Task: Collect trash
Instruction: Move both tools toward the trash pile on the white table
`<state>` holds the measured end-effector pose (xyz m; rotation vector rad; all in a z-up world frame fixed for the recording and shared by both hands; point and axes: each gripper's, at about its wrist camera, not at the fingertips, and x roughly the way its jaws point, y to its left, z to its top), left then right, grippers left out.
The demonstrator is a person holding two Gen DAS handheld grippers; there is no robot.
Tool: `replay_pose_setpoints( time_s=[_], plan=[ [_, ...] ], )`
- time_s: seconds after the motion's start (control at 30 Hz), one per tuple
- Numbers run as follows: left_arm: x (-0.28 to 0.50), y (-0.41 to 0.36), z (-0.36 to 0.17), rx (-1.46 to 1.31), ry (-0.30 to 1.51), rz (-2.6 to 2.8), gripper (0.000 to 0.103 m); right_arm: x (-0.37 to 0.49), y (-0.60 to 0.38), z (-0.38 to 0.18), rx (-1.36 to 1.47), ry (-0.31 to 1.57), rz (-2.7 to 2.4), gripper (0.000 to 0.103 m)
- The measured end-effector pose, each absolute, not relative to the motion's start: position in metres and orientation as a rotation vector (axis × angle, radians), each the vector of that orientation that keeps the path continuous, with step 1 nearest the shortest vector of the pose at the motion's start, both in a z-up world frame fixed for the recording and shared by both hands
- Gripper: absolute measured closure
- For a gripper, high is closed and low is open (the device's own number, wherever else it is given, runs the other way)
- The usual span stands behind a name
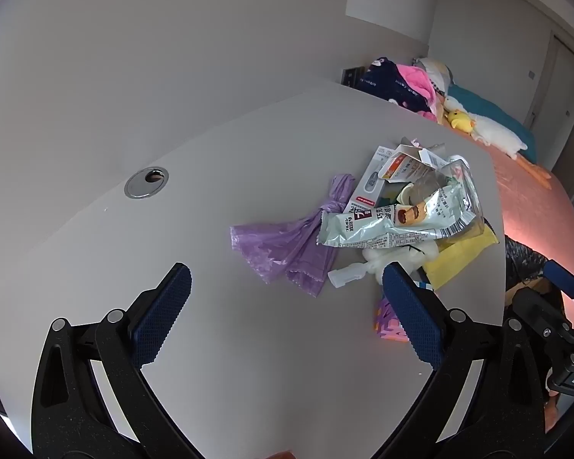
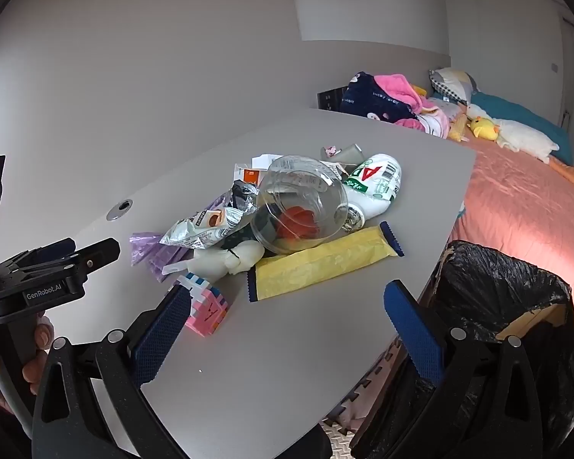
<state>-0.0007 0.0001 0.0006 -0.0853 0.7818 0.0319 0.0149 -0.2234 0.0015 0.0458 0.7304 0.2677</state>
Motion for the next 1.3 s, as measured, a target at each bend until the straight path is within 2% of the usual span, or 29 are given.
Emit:
replay_pose_setpoints(
  time_s=[1.3],
  plan=[
    [-0.003, -0.005, 0.001, -0.071, 0.793, 0.001, 0.006, 0.014, -0.228, -0.001, 0.065, 0.746, 0.267, 0.003]
  ],
)
